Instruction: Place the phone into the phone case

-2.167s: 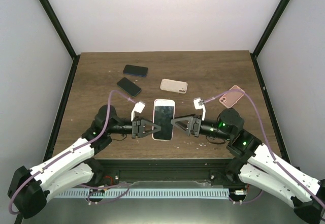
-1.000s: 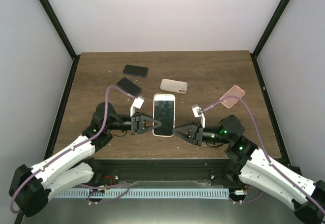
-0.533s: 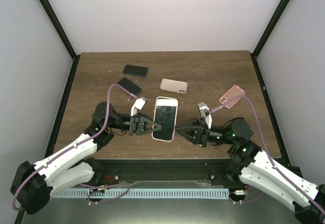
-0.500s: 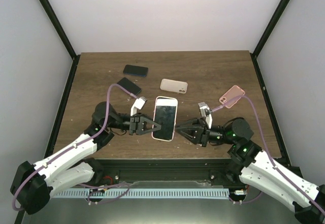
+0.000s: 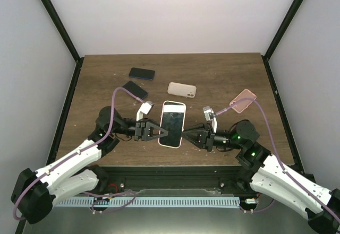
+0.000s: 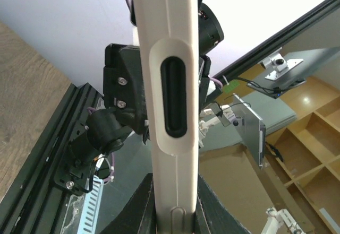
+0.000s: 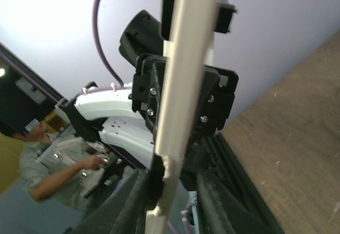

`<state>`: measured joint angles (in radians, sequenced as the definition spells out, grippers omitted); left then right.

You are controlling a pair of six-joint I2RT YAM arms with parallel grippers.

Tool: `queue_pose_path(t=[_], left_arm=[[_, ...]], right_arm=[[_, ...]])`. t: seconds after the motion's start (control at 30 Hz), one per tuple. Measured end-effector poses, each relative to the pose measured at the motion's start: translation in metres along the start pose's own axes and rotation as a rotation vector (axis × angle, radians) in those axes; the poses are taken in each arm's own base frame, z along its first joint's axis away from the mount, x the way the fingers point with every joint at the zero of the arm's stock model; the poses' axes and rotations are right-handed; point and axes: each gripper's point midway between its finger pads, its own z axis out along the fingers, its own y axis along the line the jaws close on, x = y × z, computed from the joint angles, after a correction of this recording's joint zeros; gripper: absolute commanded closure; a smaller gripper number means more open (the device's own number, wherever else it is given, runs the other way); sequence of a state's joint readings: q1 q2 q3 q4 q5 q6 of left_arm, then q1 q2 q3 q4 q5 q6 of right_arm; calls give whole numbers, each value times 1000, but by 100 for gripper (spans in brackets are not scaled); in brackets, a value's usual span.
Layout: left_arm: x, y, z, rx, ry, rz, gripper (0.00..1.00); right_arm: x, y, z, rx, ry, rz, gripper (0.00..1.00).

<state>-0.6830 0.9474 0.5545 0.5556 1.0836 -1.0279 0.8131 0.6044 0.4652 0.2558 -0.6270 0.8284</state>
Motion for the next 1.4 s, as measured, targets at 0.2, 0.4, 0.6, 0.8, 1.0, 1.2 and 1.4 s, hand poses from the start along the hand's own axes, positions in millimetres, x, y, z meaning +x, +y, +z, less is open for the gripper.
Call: queue_pose_path(t=[0.2,0.4,0.6,0.8,1.0,1.2,1.4], left_arm=[[-1,-4,-1,12,-2,13,100],[0,-14,-1,49,13,44,100],[2,-25,-1,98,40,70,100],[6,-36,0,137,65,100,100],[12,-41,0,160,96,117,100],[7,-24,2,99,58,72,100],[0,-11,2,10,9,68,100]], right_arm=[[-3,12,1,-57,0,-29,99],[-2,23,0,-129,1,-52,99],[0,36,2,-215,31,-86,99],[4,49,1,-297,68,-117,99],[13,57,1,-365,122,-150,82],[15,48,0,-287,118,-124,43],[1,39,-9,-166,21,-99,26]])
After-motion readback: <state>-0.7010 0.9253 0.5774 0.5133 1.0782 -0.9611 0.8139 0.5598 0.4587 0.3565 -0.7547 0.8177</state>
